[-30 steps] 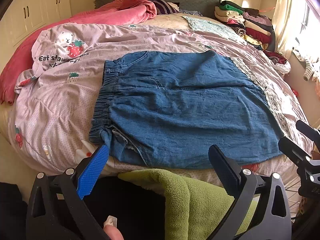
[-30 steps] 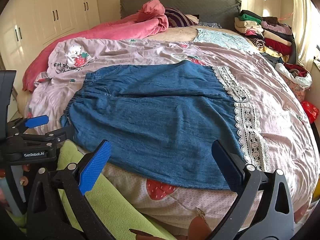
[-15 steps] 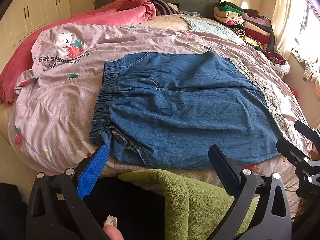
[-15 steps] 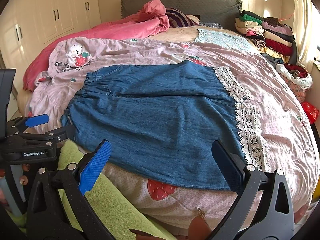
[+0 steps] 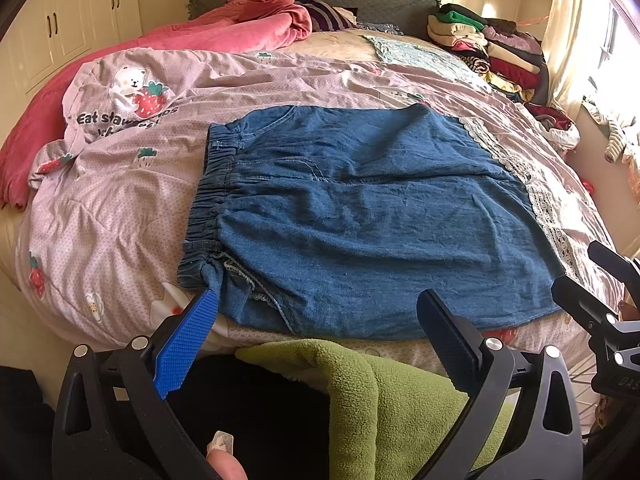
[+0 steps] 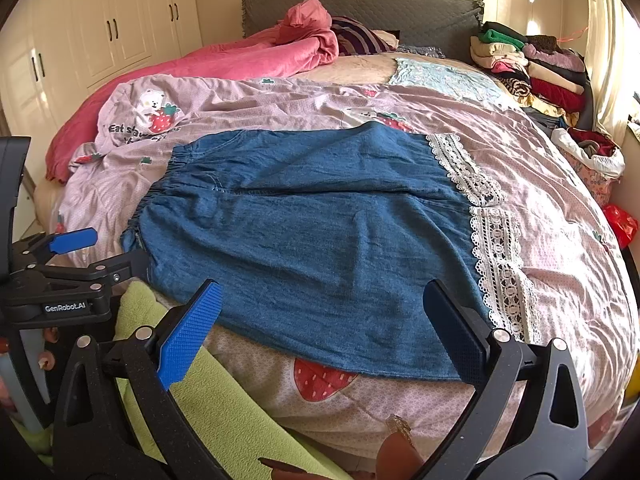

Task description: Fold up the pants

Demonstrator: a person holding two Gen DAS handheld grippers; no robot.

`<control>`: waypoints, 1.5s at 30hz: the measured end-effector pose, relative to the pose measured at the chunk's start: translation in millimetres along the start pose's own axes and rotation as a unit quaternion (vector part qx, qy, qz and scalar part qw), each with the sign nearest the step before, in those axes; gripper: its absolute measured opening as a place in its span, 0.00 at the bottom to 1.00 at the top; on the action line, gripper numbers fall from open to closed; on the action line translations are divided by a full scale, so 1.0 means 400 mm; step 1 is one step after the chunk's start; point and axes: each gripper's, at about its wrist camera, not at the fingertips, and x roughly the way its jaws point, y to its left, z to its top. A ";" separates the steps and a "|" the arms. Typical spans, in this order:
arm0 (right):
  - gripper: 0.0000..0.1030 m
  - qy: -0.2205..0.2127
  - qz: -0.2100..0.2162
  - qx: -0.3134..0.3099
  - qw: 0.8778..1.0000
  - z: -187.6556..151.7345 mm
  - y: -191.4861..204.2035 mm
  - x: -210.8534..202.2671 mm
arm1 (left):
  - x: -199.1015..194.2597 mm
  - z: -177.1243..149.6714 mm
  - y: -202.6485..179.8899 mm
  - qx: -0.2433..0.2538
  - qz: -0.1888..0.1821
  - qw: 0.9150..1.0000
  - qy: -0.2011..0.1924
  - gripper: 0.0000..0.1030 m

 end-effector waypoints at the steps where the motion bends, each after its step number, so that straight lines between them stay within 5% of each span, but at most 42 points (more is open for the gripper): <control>1: 0.92 0.001 0.000 -0.001 1.000 0.001 0.002 0.001 | 0.000 0.001 0.000 0.000 0.000 1.000 0.000 0.96; 20: 0.92 0.012 0.006 -0.015 1.000 0.032 0.008 0.061 | 0.047 0.048 0.028 -0.010 0.001 1.000 -0.004 0.96; 35: 0.92 0.004 0.019 -0.043 0.999 0.161 0.010 0.167 | 0.126 0.173 0.142 -0.056 0.023 0.998 -0.006 0.96; 45: 0.92 0.021 0.064 -0.058 0.996 0.255 -0.008 0.275 | 0.198 0.271 0.248 -0.086 0.042 0.995 -0.001 0.96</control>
